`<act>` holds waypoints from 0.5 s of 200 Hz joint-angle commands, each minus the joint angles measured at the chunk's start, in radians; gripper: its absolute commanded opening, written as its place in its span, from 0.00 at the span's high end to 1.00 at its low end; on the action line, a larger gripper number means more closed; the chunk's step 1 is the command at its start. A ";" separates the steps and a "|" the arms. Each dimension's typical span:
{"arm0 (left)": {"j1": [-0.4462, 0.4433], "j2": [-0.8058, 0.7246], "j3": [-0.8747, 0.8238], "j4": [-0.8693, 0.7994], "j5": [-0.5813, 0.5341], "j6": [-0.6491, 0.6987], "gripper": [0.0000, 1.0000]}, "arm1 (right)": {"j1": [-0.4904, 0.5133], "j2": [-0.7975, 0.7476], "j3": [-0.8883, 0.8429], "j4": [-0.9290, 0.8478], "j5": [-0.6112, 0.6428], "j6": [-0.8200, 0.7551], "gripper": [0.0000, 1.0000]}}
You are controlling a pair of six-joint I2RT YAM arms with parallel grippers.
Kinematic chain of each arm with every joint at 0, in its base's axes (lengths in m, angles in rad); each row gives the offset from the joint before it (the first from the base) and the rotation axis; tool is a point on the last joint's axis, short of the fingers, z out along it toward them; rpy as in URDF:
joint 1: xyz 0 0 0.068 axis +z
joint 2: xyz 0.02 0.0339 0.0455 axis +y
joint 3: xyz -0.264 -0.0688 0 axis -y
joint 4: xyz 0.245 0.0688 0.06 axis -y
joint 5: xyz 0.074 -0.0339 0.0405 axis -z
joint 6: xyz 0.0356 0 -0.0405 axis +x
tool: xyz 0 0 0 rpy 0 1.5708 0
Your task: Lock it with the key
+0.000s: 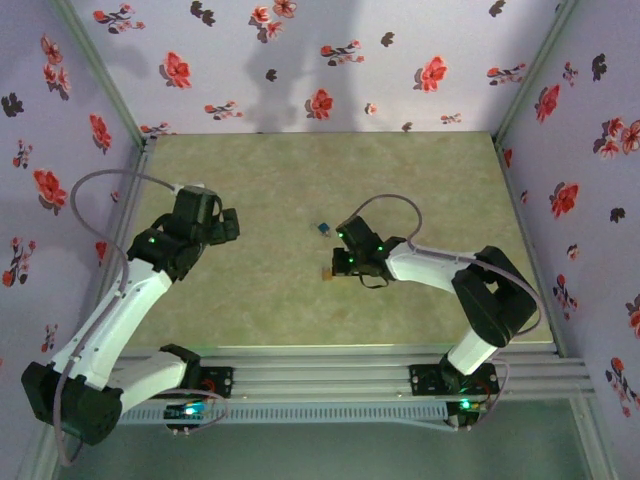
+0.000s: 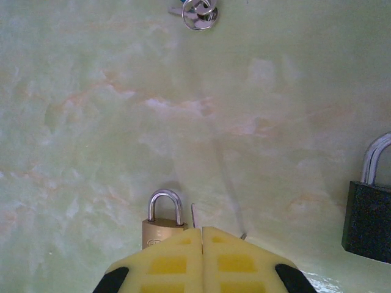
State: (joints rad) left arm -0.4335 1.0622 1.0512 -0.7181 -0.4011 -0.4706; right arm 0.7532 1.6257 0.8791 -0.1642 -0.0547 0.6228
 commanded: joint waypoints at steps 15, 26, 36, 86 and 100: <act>0.008 -0.015 -0.007 0.008 -0.028 0.009 0.00 | 0.015 0.004 0.035 -0.040 0.026 -0.029 0.97; 0.009 -0.015 -0.007 0.007 -0.026 0.009 0.00 | 0.015 0.005 0.037 -0.044 0.028 -0.029 0.96; 0.008 -0.015 -0.007 0.008 -0.025 0.010 0.00 | 0.018 0.005 0.038 -0.048 0.033 -0.032 0.95; 0.008 -0.015 -0.007 0.007 -0.027 0.011 0.00 | 0.020 0.010 0.046 -0.058 0.034 -0.036 0.93; 0.007 -0.015 -0.007 0.006 -0.024 0.012 0.00 | 0.023 0.012 0.047 -0.059 0.034 -0.036 0.92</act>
State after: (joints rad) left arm -0.4335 1.0622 1.0489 -0.7181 -0.4011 -0.4702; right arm 0.7658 1.6257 0.8944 -0.1936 -0.0475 0.6041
